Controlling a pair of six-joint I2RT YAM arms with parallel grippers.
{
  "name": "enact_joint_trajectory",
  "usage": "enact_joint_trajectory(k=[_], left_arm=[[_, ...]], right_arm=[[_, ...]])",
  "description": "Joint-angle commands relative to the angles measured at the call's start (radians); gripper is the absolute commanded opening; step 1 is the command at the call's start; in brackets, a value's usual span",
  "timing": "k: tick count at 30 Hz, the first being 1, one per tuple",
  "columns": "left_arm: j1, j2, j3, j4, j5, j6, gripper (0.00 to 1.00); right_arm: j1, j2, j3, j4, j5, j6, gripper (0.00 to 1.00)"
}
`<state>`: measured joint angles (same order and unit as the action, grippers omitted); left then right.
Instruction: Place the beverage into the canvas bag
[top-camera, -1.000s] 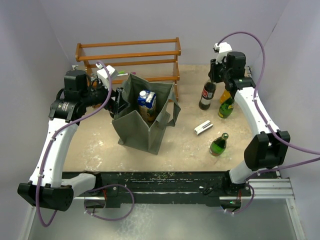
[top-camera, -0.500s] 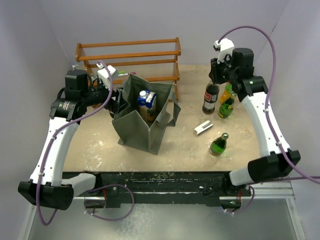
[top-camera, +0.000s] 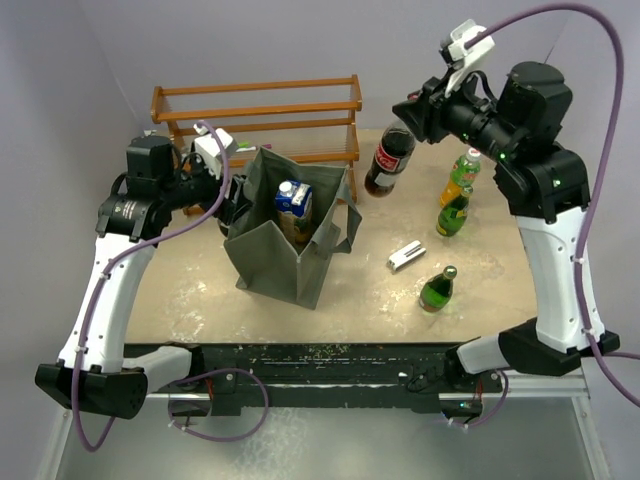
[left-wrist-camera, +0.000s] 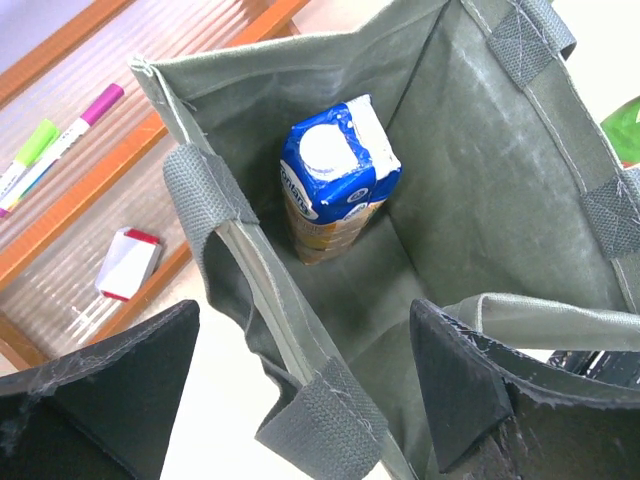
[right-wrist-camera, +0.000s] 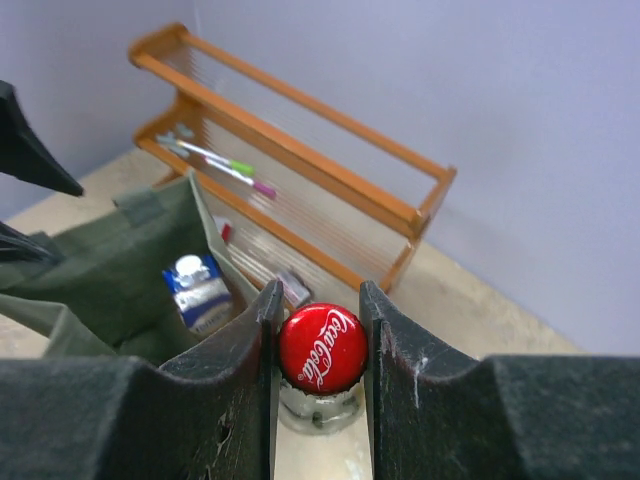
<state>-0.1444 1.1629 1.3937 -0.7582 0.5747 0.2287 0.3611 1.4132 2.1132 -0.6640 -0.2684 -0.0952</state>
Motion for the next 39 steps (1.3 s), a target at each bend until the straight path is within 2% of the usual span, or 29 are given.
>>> enact_joint_trajectory(k=[1, 9, 13, 27, 39], left_arm=[[-0.001, -0.001, 0.059, 0.021, 0.013, 0.041, 0.89], [-0.001, 0.018, 0.067, 0.023, 0.054, 0.032, 0.88], [-0.001, 0.003, 0.065, 0.017, 0.154, 0.040, 0.87], [-0.001, -0.023, 0.022, 0.002, 0.244, 0.082, 0.83], [-0.001, -0.029, -0.021, 0.003, 0.204, 0.099, 0.83]], right_arm=[[0.018, -0.021, 0.165, 0.203, -0.125, 0.042, 0.00], [0.141, 0.068, 0.317, 0.186, -0.110, 0.061, 0.00], [0.188, 0.118, 0.392, 0.179, -0.113, 0.073, 0.00], [0.244, 0.334, 0.692, 0.218, -0.183, 0.141, 0.00], [0.265, 0.427, 0.697, 0.313, -0.168, 0.161, 0.00]])
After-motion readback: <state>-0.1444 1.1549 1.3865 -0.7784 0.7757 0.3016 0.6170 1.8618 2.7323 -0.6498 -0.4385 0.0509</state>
